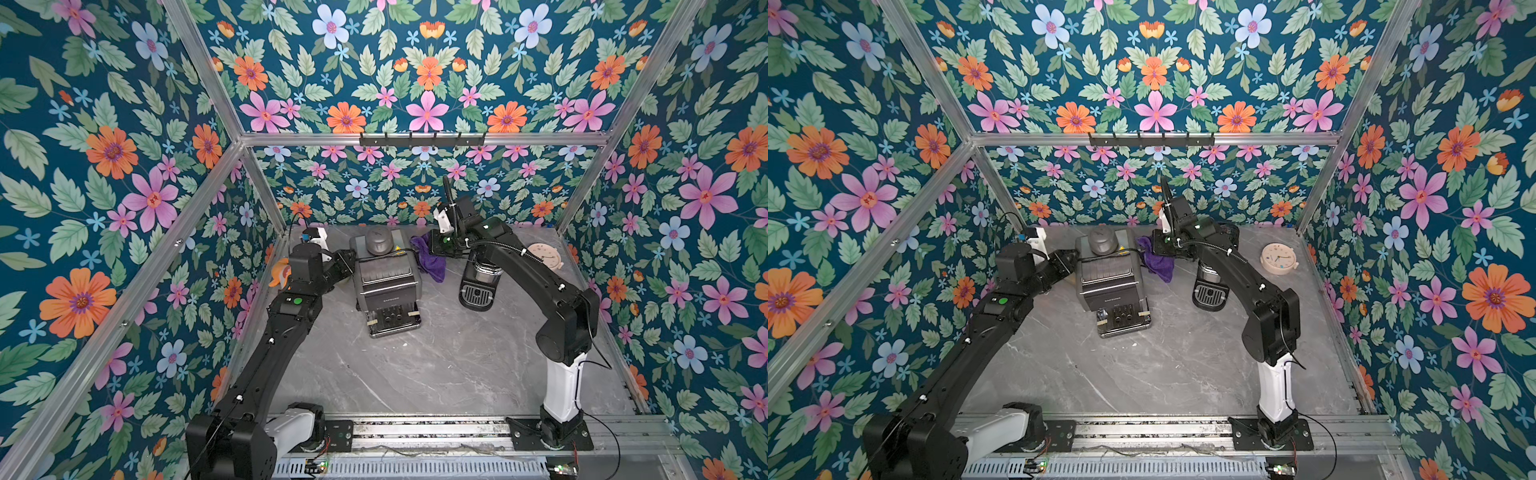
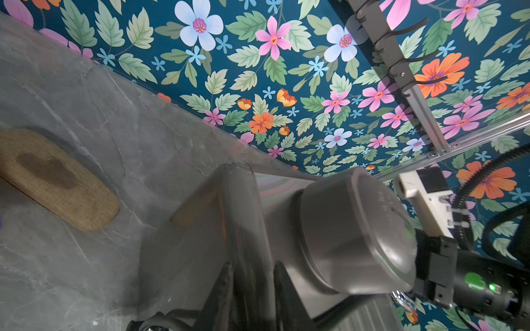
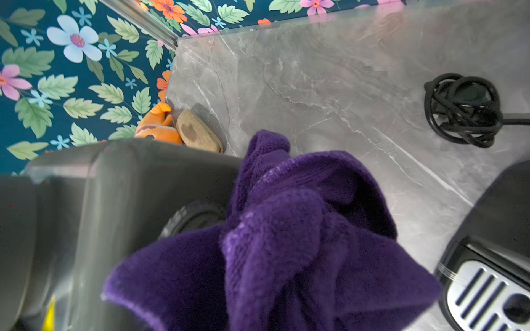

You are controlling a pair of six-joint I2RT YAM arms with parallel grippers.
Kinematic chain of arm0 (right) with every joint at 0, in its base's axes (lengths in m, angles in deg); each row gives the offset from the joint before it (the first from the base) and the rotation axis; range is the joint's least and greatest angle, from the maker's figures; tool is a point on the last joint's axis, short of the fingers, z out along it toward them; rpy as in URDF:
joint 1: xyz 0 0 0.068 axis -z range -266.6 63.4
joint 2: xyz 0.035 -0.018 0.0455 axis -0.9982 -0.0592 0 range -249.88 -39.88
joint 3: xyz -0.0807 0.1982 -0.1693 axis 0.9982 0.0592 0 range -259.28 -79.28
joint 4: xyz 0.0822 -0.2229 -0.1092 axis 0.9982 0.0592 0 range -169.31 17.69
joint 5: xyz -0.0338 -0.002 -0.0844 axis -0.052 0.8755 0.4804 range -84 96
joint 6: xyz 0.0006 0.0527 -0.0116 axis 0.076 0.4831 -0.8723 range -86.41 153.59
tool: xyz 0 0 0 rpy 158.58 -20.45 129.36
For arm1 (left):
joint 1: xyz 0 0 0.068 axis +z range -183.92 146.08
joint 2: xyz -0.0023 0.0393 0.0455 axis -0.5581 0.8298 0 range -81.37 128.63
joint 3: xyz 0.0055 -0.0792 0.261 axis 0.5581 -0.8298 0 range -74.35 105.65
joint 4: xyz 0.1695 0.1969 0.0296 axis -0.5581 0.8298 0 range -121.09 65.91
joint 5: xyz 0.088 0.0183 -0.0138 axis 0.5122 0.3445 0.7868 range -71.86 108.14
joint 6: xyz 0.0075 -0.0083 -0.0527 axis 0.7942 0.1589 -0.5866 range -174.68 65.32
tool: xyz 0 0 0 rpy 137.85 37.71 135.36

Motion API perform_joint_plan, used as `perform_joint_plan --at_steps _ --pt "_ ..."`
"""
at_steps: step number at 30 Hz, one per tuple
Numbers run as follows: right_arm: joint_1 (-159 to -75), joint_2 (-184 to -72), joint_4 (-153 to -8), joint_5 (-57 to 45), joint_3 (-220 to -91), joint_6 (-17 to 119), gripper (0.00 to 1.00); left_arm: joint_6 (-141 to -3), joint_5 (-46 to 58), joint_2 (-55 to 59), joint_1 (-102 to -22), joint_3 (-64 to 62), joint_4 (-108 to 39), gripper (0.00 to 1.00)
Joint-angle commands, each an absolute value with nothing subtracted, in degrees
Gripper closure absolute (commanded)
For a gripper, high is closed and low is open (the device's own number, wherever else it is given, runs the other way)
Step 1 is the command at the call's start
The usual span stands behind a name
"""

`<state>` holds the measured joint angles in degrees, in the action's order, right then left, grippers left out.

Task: Wipe the surface of a coffee machine
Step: Wipe the dirt from the surface of the coffee machine.

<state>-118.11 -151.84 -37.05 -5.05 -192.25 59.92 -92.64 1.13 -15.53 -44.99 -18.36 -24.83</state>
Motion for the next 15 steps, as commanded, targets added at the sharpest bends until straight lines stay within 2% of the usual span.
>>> perform_joint_plan --at_steps 1,8,15 --pt "-119.3 -150.0 -37.0 -3.6 -188.4 58.8 0.98 -90.9 -0.7 -14.2 -44.3 -18.2 -15.7 0.75" --pt "-119.7 -141.5 -43.0 1.3 -176.9 61.0 1.00 -90.5 -2.7 -12.7 -43.9 -17.3 -15.3 0.75" --pt "-119.7 -137.4 -41.0 3.3 -175.0 59.9 1.00 -91.0 -3.2 -12.0 -43.8 -17.7 -15.4 0.75"
